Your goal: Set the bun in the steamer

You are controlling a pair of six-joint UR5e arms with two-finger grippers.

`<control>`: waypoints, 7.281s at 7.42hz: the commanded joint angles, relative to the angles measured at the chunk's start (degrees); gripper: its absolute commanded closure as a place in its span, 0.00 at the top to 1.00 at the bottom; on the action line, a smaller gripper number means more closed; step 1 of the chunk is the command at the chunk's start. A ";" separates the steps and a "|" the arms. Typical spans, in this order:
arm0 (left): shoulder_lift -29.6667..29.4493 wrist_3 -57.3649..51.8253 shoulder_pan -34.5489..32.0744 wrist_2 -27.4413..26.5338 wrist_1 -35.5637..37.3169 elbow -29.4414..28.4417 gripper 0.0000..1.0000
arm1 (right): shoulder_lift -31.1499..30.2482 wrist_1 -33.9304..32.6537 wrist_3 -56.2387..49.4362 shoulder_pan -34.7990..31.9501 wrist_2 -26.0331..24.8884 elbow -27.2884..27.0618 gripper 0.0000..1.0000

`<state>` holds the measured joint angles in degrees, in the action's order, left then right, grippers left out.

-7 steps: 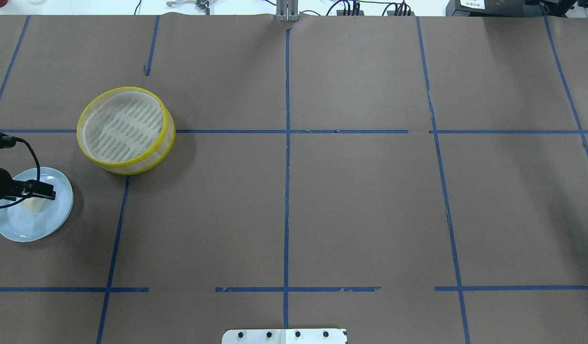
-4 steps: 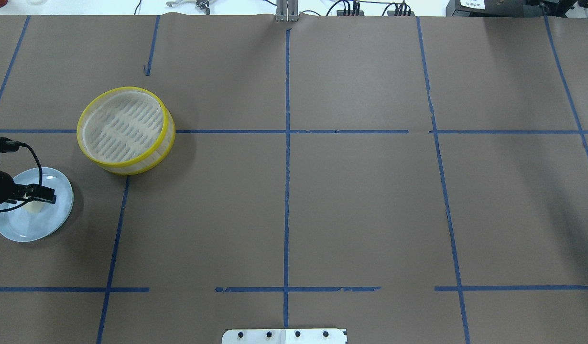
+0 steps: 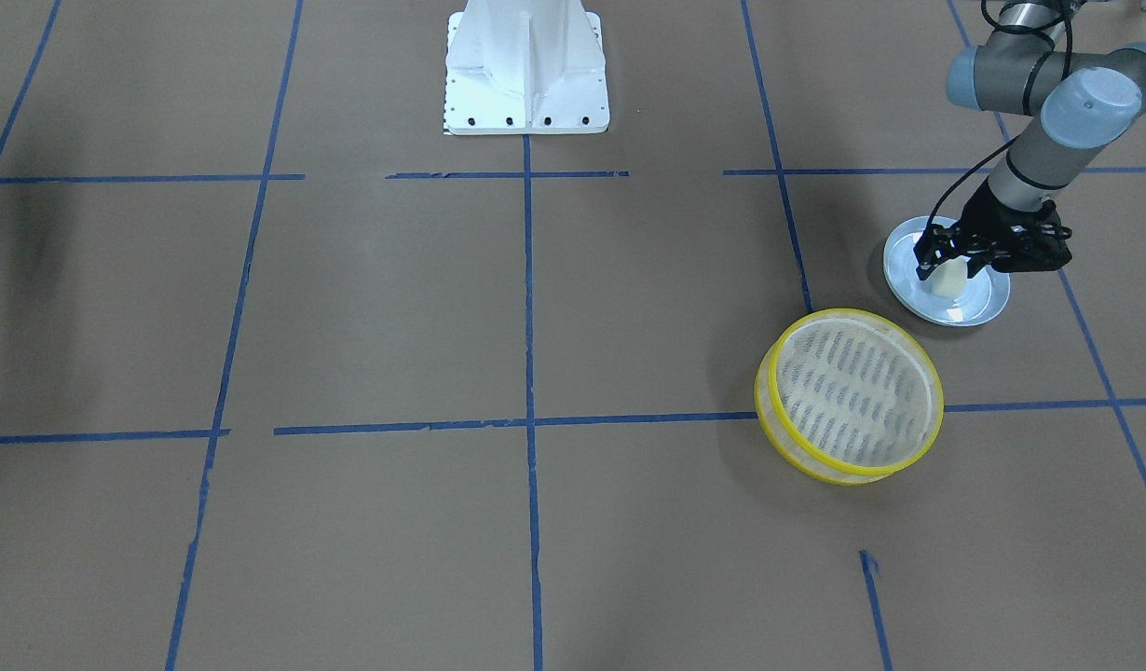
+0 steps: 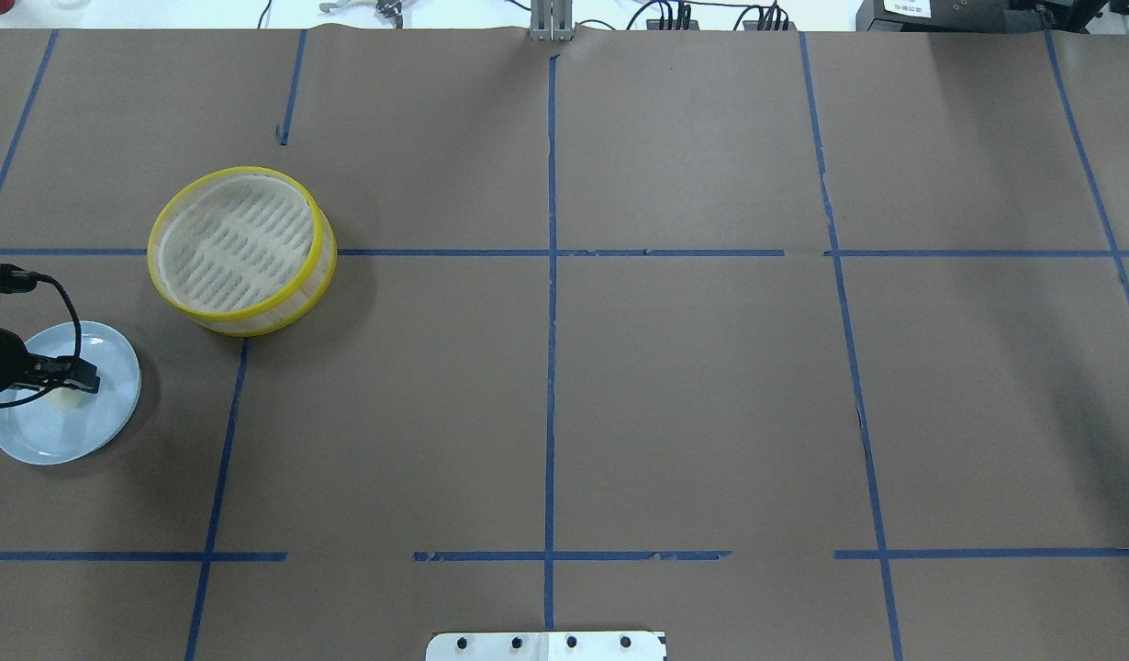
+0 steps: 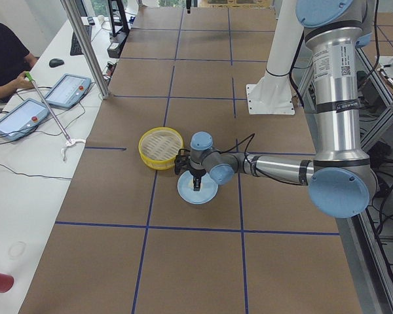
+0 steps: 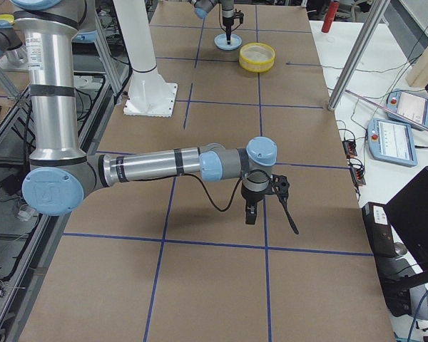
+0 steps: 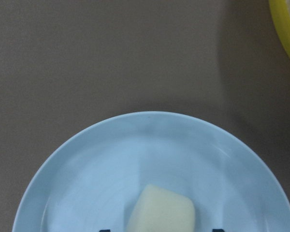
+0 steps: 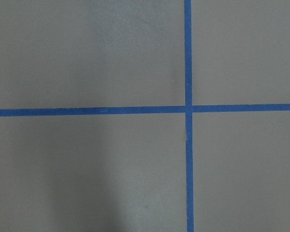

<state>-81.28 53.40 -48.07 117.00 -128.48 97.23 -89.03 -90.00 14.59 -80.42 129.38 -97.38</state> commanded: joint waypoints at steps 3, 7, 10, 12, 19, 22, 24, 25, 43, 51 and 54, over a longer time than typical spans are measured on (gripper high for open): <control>0.07 -2.60 -0.09 0.16 -0.10 -0.11 0.35 | 0.00 0.00 0.00 0.00 0.00 0.00 1.00; 0.34 -2.60 -0.88 0.68 -0.02 1.29 0.20 | 0.00 0.00 0.00 0.00 0.00 0.00 1.00; 4.29 -2.69 -3.24 3.74 0.60 8.75 0.24 | 0.00 0.00 0.00 0.00 0.00 0.00 1.00; 3.86 -3.82 -6.24 5.08 2.08 10.51 0.24 | 0.00 0.00 0.00 0.00 0.00 0.00 1.00; -29.14 -13.94 -14.69 4.81 48.92 11.18 0.24 | 0.00 0.00 0.00 0.00 0.00 0.00 1.00; -34.99 -12.63 -8.29 4.73 43.27 -0.16 0.29 | 0.00 0.00 0.00 0.00 0.00 0.00 1.00; -34.39 -8.50 -5.56 4.29 31.67 -7.82 0.29 | 0.00 0.00 0.00 0.00 0.00 0.00 1.00; -34.29 -8.66 -4.76 4.29 31.45 -8.89 0.29 | 0.00 0.00 0.00 0.00 0.00 0.00 1.00; -7.35 -47.72 -39.28 15.18 28.38 3.10 1.00 | 0.00 0.00 0.00 0.00 0.00 0.00 1.00; -3.71 -53.57 -43.33 17.30 35.57 -3.10 1.00 | 0.00 0.00 0.00 0.00 0.00 0.00 1.00; -3.97 -53.67 -43.60 17.30 35.58 -3.19 1.00 | 0.00 0.00 0.00 0.00 0.00 0.00 1.00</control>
<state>-85.15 -0.23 -91.55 134.29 -92.98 94.04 -89.03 -90.00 14.59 -80.42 129.37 -97.38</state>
